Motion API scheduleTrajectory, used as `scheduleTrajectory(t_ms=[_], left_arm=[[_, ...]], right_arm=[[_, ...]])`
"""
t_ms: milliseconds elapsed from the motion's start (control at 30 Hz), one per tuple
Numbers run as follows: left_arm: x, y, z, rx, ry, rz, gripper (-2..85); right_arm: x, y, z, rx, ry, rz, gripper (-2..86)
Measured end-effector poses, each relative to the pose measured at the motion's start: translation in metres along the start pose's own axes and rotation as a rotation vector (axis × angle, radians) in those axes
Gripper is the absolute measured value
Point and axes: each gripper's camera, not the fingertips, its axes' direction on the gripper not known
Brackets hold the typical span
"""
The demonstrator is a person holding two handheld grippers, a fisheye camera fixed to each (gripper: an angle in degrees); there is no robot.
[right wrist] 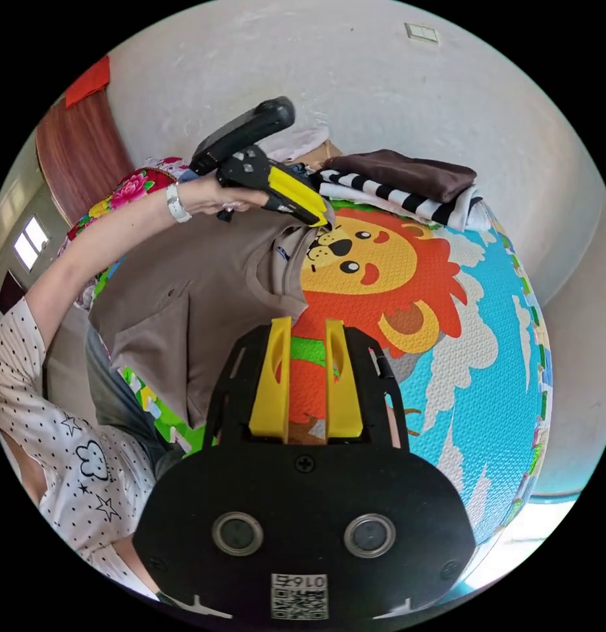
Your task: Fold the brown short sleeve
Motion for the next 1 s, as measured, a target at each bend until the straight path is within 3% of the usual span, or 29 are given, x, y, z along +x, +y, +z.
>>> scheduleTrajectory(t_ms=[233, 367, 567, 733, 1000], left_arm=[[0.008, -0.051, 0.022, -0.143, -0.226, 0.121, 5.0], [-0.019, -0.075, 0.025, -0.156, -0.283, 0.023, 0.0], [-0.118, -0.074, 0.024, -0.023, 0.189, -0.392, -0.8], [-0.140, -0.070, 0.043, 0.054, 0.279, -0.437, -0.3], [-0.265, -0.044, 0.016, 0.137, 0.662, -0.387, 6.1]], right_arm=[[-0.034, -0.035, 0.037, -0.118, 0.137, -0.047, 5.8], [-0.037, -0.033, 0.034, -0.115, 0.123, -0.082, 3.0], [-0.015, -0.018, 0.019, -0.089, 0.077, -0.017, 2.5], [-0.010, -0.015, 0.019, -0.097, 0.069, -0.018, 3.0], [0.007, -0.004, 0.011, -0.082, 0.020, 0.013, 4.4]])
